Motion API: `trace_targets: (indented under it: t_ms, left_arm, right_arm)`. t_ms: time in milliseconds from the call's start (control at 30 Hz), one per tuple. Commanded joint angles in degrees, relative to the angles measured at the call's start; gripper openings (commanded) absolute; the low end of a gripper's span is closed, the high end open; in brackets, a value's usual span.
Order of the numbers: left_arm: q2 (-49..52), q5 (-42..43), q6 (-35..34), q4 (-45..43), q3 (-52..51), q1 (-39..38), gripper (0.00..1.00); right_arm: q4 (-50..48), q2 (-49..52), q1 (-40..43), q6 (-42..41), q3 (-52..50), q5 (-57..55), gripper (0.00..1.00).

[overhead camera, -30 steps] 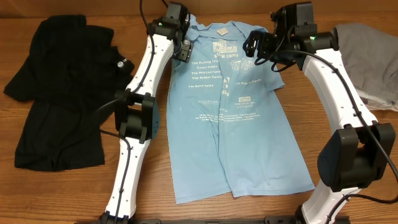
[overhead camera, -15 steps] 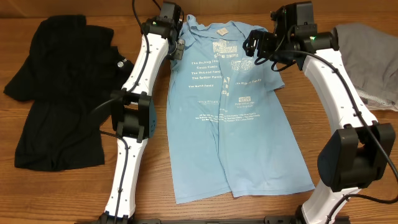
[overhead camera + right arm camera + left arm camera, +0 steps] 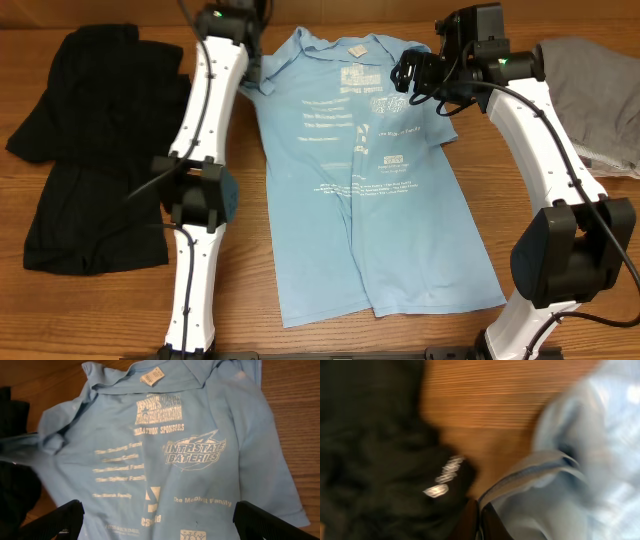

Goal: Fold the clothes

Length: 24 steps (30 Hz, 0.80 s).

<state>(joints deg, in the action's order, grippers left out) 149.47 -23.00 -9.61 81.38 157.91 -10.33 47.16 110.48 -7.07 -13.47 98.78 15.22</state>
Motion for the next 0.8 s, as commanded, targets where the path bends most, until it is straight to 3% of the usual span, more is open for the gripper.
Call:
trace_targets:
  t_ms: [0, 100, 167, 200, 233, 267, 400, 633, 767]
  left_arm:
    - [-1.6, -7.28, -5.44, 3.04, 1.05, 2.19, 0.04]
    - [-0.74, -7.02, -8.11, 5.4, 0.7, 4.11, 0.05]
    - [0.04, -5.88, -8.61, 6.38, 0.66, 5.31, 0.17]
    - [0.61, -4.0, -8.61, 7.08, 0.66, 6.32, 0.49]
    - [0.81, -2.54, -8.55, 7.26, 0.66, 6.8, 0.63]
    - [0.94, -0.94, -8.37, 7.26, 0.66, 7.34, 0.69]
    - [0.74, 4.15, -5.73, 4.76, 0.79, 7.96, 0.74]
    - [0.74, 23.85, 15.52, -3.52, 1.09, 4.55, 0.82]
    - [0.76, 25.31, 21.75, -6.16, 1.09, 0.52, 0.86]
  right_arm:
    - [0.11, 0.11, 0.0, -0.15, -0.28, 0.5, 1.0]
    - [0.46, 0.11, 0.0, 0.04, -0.26, 0.48, 1.0]
    - [0.74, 0.11, 0.0, 0.04, -0.28, 0.5, 1.0]
    - [0.79, 0.11, 0.0, 0.07, -0.28, 0.48, 1.0]
    - [0.76, 0.11, 0.0, 0.04, -0.28, 0.48, 1.0]
    - [0.74, 0.11, 0.0, 0.07, -0.28, 0.48, 1.0]
    - [0.74, 0.11, 0.0, 0.07, -0.28, 0.48, 1.0]
    - [0.74, 0.11, 0.0, 0.07, -0.26, 0.31, 1.0]
    - [0.68, 0.11, 0.0, 0.07, -0.28, 0.31, 1.0]
